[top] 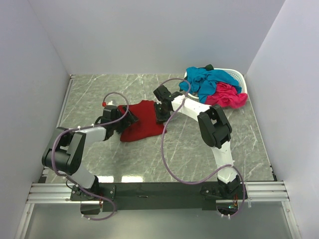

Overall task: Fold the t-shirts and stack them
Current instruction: Neatly place the folded tshirt to the corner

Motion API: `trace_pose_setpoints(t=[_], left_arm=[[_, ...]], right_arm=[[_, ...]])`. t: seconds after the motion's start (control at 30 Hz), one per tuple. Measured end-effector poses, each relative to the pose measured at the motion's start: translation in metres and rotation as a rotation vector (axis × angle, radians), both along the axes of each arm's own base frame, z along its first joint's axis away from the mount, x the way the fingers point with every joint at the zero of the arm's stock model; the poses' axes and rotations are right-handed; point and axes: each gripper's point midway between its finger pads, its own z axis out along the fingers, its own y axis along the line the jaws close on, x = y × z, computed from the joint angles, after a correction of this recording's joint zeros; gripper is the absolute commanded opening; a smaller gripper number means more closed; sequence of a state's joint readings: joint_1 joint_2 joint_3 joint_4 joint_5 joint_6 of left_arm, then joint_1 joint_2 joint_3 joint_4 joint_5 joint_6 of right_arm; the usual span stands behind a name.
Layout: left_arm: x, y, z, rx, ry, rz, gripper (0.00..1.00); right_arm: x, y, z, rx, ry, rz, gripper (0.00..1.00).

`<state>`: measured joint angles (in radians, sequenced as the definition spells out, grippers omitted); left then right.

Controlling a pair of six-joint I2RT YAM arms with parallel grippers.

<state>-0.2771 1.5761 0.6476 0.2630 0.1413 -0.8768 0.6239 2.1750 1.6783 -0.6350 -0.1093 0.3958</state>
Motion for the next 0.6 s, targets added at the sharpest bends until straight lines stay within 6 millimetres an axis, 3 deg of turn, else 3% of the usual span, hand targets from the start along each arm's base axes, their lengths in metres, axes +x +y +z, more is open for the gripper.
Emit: trace_pose_setpoints(t=[0.13, 0.23, 0.27, 0.4, 0.6], left_arm=[[0.004, 0.002, -0.008, 0.033, 0.029, 0.013, 0.66], [0.006, 0.005, -0.013, 0.061, 0.05, 0.019, 0.45], [0.007, 0.006, -0.016, 0.069, 0.06, 0.024, 0.31], [0.012, 0.006, -0.02, 0.098, 0.096, 0.026, 0.0], [0.023, 0.009, -0.018, 0.154, 0.125, -0.006, 0.0]], right_arm=[[-0.002, -0.001, 0.0, -0.006, 0.008, 0.0, 0.33], [-0.002, -0.002, 0.0, -0.007, 0.01, 0.0, 0.33], [-0.003, -0.002, 0.0, -0.009, 0.012, 0.0, 0.33], [-0.004, -0.002, 0.001, -0.009, 0.017, 0.002, 0.33], [-0.012, -0.007, 0.005, -0.016, 0.035, 0.003, 0.33]])
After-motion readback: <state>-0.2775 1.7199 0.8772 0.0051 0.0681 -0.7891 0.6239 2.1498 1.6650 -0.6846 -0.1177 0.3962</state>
